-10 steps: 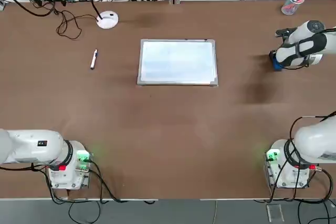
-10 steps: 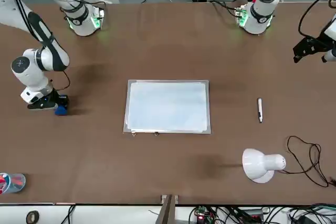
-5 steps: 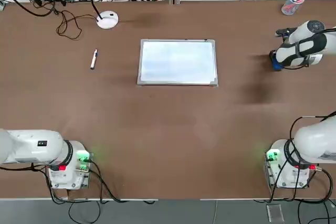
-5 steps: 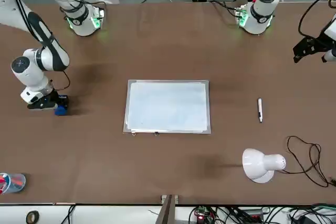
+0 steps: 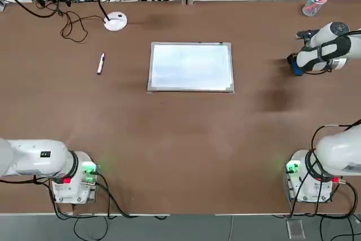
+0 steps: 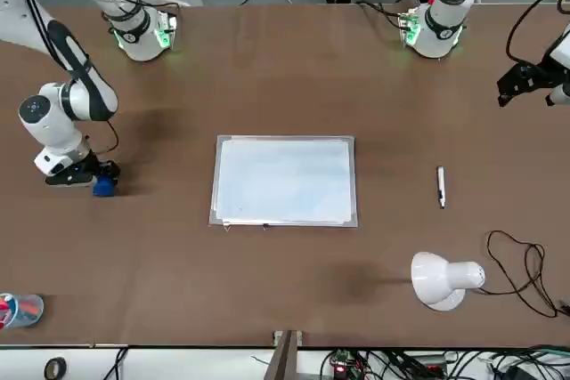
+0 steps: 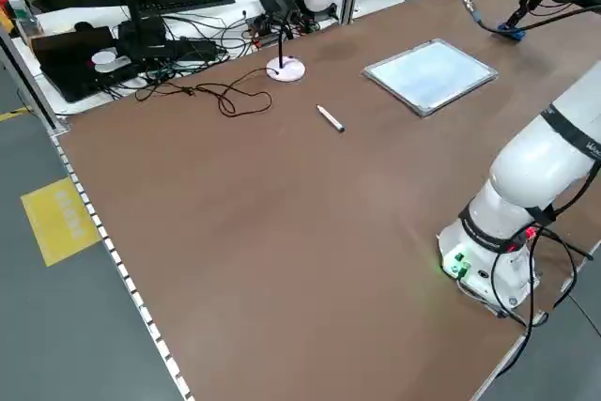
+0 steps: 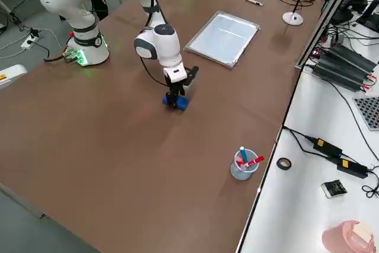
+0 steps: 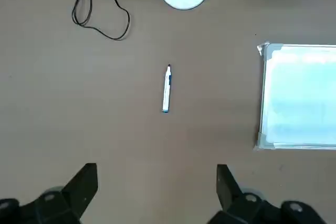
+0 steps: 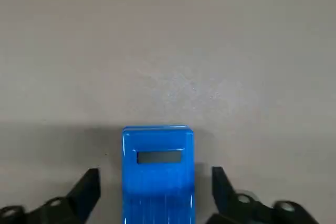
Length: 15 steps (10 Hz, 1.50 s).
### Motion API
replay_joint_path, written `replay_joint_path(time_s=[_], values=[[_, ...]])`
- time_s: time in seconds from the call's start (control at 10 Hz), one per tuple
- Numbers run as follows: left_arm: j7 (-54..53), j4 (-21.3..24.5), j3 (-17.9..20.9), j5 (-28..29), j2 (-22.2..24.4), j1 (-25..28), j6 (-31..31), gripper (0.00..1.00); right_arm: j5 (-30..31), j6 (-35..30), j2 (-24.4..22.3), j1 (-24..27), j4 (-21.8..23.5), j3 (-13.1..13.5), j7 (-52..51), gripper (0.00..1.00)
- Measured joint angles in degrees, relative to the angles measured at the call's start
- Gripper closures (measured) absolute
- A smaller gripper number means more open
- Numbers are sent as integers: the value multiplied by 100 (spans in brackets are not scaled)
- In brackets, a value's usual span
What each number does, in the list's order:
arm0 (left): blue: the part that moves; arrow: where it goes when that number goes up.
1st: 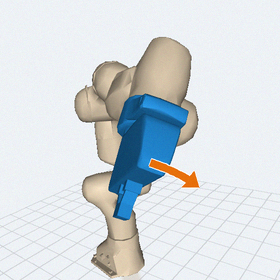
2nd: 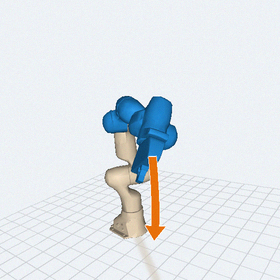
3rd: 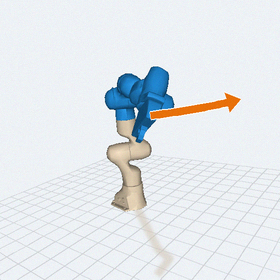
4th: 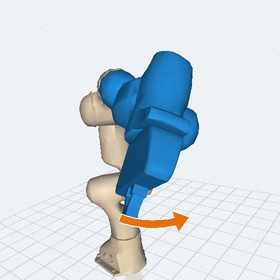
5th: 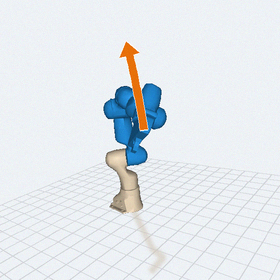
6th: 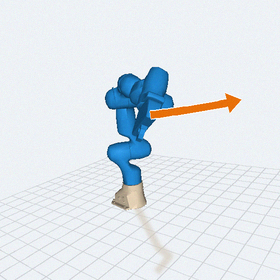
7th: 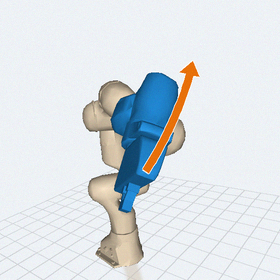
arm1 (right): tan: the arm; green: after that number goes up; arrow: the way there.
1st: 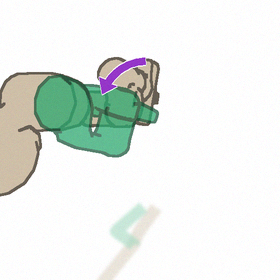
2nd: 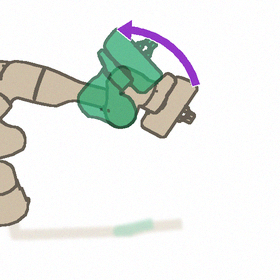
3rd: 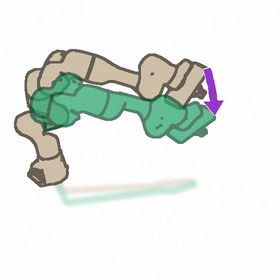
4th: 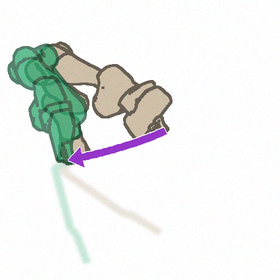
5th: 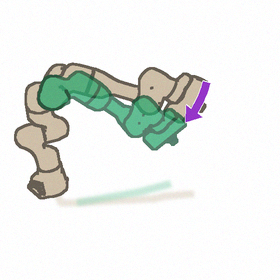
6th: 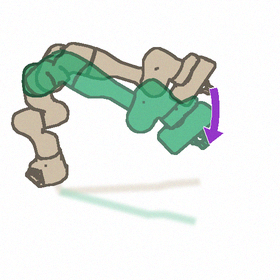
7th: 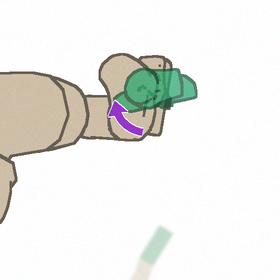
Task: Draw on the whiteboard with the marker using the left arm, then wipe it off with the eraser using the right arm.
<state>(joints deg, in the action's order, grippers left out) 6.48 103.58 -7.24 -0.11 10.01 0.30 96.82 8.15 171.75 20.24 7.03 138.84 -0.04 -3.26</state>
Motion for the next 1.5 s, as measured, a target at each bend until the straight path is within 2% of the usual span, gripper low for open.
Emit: replay_joint_path(time_s=[0.3, 0.4, 1.0, 1.2, 1.5], values=[[0, 0, 0, 0, 0, 0, 0, 0, 0, -65, -57, 0, -46, -12, 280, 0], [0, 0, 0, 0, 0, 0, 2, 0, 0, -328, -163, -1, -90, -26, 325, 0], [-1, -6, 1, 0, 0, 0, 9, 0, -51, -2985, -1528, -79, -587, -142, 422, 0], [-1, -50, 4, 0, 0, 1, 10, 0, -191, -4095, -1863, -159, -1018, -162, 428, 0], [-1, -177, 9, 0, 1, 3, 10, 0, -460, -5505, -2063, -278, -2018, -166, 431, 0]])
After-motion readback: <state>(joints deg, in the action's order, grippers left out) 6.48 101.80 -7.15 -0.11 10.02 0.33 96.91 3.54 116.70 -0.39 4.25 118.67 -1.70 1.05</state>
